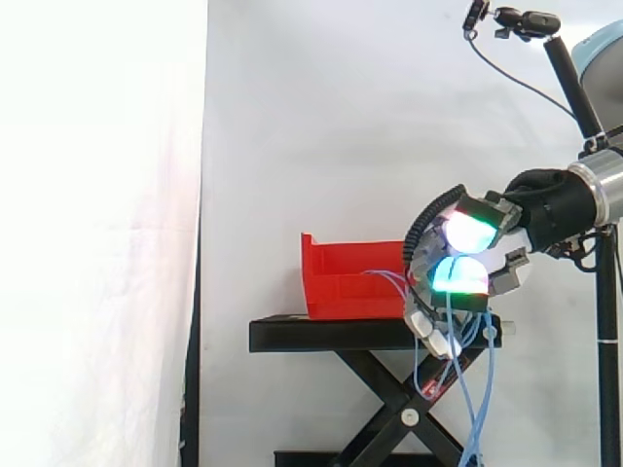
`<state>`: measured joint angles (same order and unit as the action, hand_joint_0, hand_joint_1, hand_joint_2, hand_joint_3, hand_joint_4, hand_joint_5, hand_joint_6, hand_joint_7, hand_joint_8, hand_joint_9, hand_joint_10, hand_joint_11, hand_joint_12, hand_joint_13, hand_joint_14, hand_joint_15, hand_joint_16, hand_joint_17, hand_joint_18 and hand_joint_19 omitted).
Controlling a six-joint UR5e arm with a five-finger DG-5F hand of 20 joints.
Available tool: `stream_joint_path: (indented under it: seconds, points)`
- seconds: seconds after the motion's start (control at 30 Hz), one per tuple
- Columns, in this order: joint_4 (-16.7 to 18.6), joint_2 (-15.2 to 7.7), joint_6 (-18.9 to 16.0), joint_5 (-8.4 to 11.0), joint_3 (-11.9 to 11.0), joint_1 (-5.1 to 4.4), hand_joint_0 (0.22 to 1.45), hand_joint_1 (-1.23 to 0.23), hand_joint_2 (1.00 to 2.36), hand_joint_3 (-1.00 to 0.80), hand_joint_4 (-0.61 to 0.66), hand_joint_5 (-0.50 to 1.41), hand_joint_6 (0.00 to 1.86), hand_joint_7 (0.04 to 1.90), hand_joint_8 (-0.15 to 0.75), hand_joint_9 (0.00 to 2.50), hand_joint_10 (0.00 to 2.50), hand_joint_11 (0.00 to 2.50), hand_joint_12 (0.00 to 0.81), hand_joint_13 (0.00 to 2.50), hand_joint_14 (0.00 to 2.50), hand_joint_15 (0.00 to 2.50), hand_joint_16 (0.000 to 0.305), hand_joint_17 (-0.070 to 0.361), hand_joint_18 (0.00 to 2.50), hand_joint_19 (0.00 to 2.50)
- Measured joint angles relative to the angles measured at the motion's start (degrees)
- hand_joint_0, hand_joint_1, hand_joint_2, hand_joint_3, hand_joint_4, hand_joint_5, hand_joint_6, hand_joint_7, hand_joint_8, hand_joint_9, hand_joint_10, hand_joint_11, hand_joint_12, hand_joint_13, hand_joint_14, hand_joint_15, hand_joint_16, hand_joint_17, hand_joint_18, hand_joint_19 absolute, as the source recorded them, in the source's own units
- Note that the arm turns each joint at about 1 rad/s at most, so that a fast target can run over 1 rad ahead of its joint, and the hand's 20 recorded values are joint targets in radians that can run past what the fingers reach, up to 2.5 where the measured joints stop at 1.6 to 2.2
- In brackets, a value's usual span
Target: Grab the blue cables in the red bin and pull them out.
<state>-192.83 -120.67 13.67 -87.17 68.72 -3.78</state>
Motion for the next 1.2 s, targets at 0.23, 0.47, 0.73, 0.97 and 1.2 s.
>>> stream_joint_path:
  seconds: [0.23,0.47,0.73,0.97,1.2]
  points:
    - [0.0,0.0,-0.08,0.01,0.0,0.0,0.63,-0.97,1.0,-1.0,0.24,0.9,0.41,0.66,0.276,0.83,0.02,0.55,0.369,0.83,0.02,0.5,0.058,0.131,0.71,0.6]
    - [0.02,0.0,-0.09,-0.02,-0.01,0.01,0.63,-0.98,1.0,-1.0,0.24,0.91,0.41,0.66,0.273,0.84,0.02,0.55,0.367,0.83,0.02,0.5,0.058,0.13,0.71,0.61]
    - [0.08,0.0,-0.09,-0.02,0.0,0.01,0.66,-1.01,1.0,-1.0,0.24,0.92,0.47,0.65,0.271,0.85,0.02,0.55,0.355,0.84,0.02,0.5,0.056,0.126,0.7,0.61]
    - [0.08,0.0,-0.09,-0.02,0.0,0.02,0.71,-1.05,1.0,-1.0,0.22,0.91,0.55,0.63,0.256,0.86,0.03,0.56,0.343,0.84,0.02,0.51,0.052,0.117,0.7,0.6]
    - [0.08,0.0,-0.09,-0.02,-0.01,0.0,0.76,-1.07,1.0,-1.0,0.19,0.91,0.66,0.59,0.245,0.86,0.02,0.56,0.33,0.84,0.02,0.52,0.049,0.11,0.69,0.61]
